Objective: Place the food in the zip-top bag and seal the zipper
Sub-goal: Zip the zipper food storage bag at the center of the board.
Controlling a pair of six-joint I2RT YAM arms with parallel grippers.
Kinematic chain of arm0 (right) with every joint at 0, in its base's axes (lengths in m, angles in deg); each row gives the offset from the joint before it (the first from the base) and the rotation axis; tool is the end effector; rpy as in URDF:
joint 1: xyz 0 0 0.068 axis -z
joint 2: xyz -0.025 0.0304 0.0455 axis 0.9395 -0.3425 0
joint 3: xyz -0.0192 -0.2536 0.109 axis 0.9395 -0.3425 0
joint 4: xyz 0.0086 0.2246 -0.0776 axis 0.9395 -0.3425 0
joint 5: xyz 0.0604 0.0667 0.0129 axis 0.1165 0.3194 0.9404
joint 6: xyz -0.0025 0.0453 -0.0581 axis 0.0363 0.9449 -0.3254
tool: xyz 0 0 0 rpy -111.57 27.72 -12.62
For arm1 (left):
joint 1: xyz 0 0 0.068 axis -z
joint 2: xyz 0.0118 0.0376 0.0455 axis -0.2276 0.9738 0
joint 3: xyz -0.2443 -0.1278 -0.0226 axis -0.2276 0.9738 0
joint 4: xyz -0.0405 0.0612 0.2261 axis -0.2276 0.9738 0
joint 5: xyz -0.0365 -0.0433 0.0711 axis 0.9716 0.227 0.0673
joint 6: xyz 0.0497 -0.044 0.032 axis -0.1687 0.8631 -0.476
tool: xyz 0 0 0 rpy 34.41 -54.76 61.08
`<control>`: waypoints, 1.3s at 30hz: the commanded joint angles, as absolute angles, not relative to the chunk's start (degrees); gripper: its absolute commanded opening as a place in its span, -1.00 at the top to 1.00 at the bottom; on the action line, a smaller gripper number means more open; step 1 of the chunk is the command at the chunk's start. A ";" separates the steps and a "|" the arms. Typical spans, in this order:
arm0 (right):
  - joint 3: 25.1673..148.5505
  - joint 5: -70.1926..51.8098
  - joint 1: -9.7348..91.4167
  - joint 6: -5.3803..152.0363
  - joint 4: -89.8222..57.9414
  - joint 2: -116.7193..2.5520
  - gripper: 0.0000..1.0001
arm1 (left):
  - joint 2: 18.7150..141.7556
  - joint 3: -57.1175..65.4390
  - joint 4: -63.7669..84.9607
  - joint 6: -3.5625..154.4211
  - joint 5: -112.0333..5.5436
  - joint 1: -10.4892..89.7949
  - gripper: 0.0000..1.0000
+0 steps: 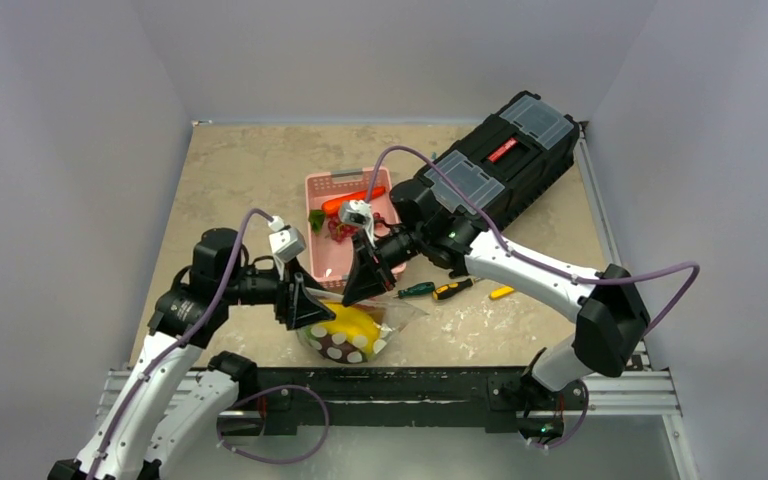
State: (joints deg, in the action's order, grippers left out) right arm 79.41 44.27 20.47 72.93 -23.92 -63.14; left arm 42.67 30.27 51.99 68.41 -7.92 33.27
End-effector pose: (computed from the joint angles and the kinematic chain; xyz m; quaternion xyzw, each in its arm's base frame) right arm 0.1705 0.2828 0.3187 -0.5155 0.5881 0.5933 0.1907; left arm 0.0879 -0.0850 0.3116 0.3249 0.7400 -0.4772 0.3451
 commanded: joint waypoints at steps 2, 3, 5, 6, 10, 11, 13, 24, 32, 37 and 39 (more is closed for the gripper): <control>84.24 45.73 20.13 69.86 -27.29 -63.54 1.00 | 40.17 33.60 48.68 71.80 -10.11 35.79 -0.14; 84.79 45.62 20.13 69.59 -28.05 -63.94 1.00 | 39.90 33.61 48.84 71.92 -10.59 36.30 -0.14; 85.47 45.05 20.13 69.12 -28.76 -64.16 1.00 | 39.73 33.66 49.00 71.97 -11.08 37.00 -0.06; 85.53 44.92 20.13 69.21 -28.66 -64.16 1.00 | 39.65 33.74 49.05 71.90 -11.39 37.17 0.01; 85.93 44.29 20.13 69.30 -29.08 -64.04 1.00 | 38.93 34.20 49.34 70.92 -13.67 37.32 0.49; 85.79 43.95 20.13 69.17 -29.21 -63.92 1.00 | 38.60 34.29 49.32 70.81 -14.88 37.32 0.60; 85.44 43.13 20.13 69.14 -29.17 -63.60 1.00 | 37.93 34.25 49.40 70.77 -18.05 37.32 0.93; 83.08 40.42 20.21 69.32 -28.05 -62.98 1.00 | 27.30 35.36 49.45 70.18 -36.44 37.27 1.00; 80.58 37.39 20.31 69.94 -26.78 -59.93 1.00 | 24.05 35.55 50.05 70.52 -41.75 37.31 1.00; 77.83 34.23 20.40 70.05 -26.73 -57.67 1.00 | 23.11 35.34 50.87 70.83 -45.36 37.31 1.00; 76.11 32.83 20.55 70.21 -26.14 -56.35 1.00 | 22.51 35.13 51.43 71.09 -47.81 37.32 1.00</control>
